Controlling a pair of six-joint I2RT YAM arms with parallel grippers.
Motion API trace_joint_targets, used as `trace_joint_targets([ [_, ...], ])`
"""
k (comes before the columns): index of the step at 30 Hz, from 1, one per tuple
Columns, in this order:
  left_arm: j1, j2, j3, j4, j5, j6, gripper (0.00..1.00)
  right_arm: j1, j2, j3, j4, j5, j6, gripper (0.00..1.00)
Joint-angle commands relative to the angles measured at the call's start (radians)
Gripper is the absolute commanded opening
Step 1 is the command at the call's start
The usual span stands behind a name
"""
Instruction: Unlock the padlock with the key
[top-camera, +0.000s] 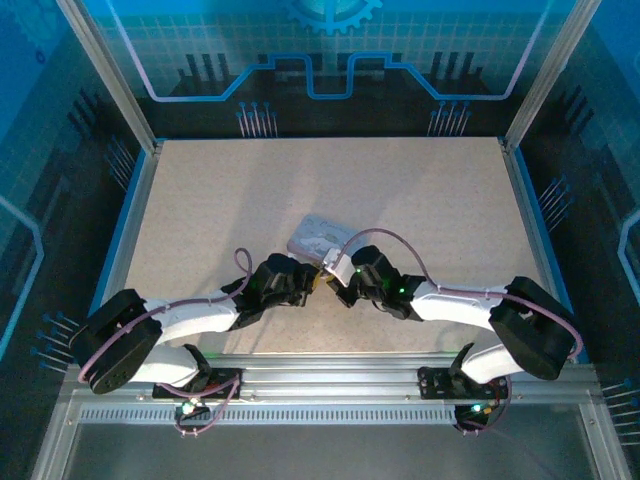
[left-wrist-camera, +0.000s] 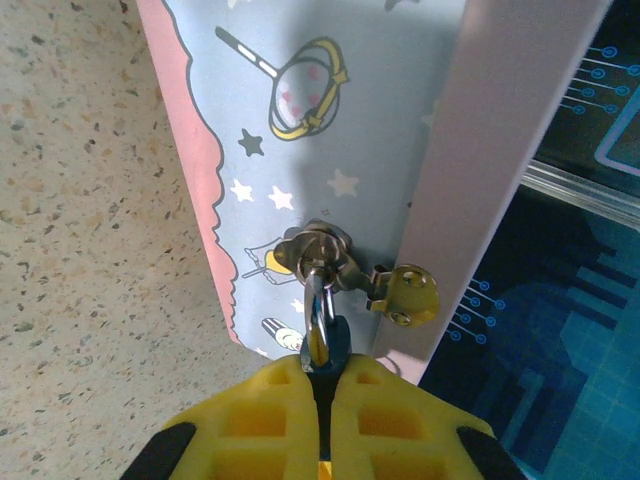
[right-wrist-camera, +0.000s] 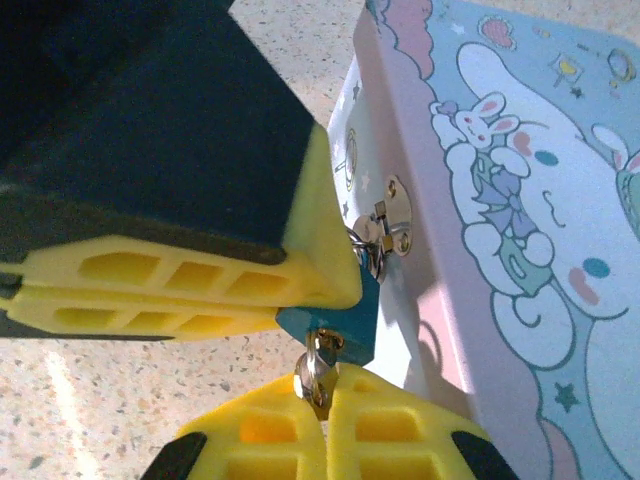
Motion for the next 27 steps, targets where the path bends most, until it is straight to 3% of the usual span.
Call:
trace_joint_targets([
  [1, -0.042, 0.009, 0.040, 0.091, 0.170, 0.040, 0.00, -0.007, -0.008, 0.092, 0.149, -0.067, 0.119, 0.00],
  [9, -0.040, -0.017, 0.035, 0.063, 0.135, 0.044, 0.00, 0.020, -0.021, 0.037, 0.173, 0.044, -0.056, 0.00],
  [12, -0.040, -0.037, 0.035, 0.034, 0.122, 0.047, 0.00, 0.033, -0.030, 0.016, 0.168, 0.083, -0.153, 0.11],
  [18, -0.032, -0.057, 0.031, 0.009, 0.108, 0.042, 0.00, 0.057, -0.062, -0.020, 0.153, 0.135, -0.294, 0.21],
  [27, -0.029, -0.050, 0.042, 0.001, 0.112, 0.047, 0.00, 0.069, -0.071, -0.029, 0.159, 0.143, -0.339, 0.26],
])
